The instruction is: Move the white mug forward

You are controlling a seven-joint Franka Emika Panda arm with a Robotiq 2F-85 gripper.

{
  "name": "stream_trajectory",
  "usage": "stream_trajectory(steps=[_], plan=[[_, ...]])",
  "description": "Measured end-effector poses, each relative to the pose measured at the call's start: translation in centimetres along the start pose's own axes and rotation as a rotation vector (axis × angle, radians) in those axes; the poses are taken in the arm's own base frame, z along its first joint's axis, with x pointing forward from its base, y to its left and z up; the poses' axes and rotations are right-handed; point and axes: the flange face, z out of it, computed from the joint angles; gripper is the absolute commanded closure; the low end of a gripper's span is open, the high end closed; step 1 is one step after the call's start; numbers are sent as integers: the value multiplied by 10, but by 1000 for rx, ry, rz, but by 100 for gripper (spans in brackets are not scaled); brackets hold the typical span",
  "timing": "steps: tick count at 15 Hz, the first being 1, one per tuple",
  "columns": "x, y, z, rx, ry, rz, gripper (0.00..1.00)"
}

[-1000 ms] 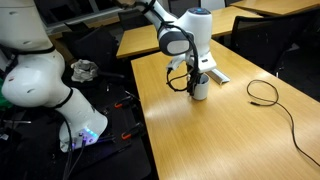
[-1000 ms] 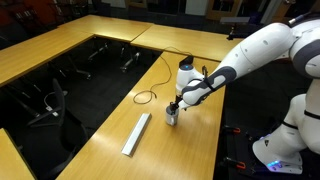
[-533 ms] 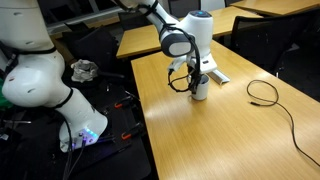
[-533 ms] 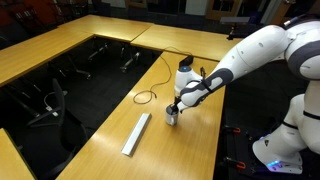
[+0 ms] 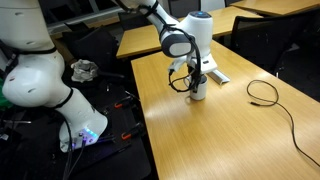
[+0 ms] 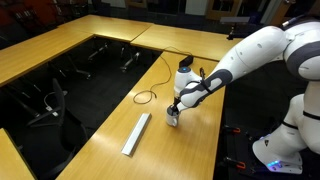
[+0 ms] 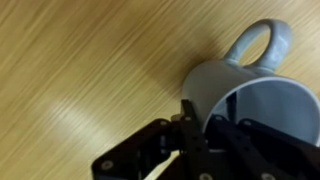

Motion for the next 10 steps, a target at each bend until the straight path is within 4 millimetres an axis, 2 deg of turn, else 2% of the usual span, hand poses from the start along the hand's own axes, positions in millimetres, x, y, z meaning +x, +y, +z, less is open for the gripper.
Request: stream_trajectory(steps=[2,4,10], plan=[[3,6,-1,-1,1,-1,97],[9,20,-6,1,5,6,97],[17,85,-29,22,-1,67,97]])
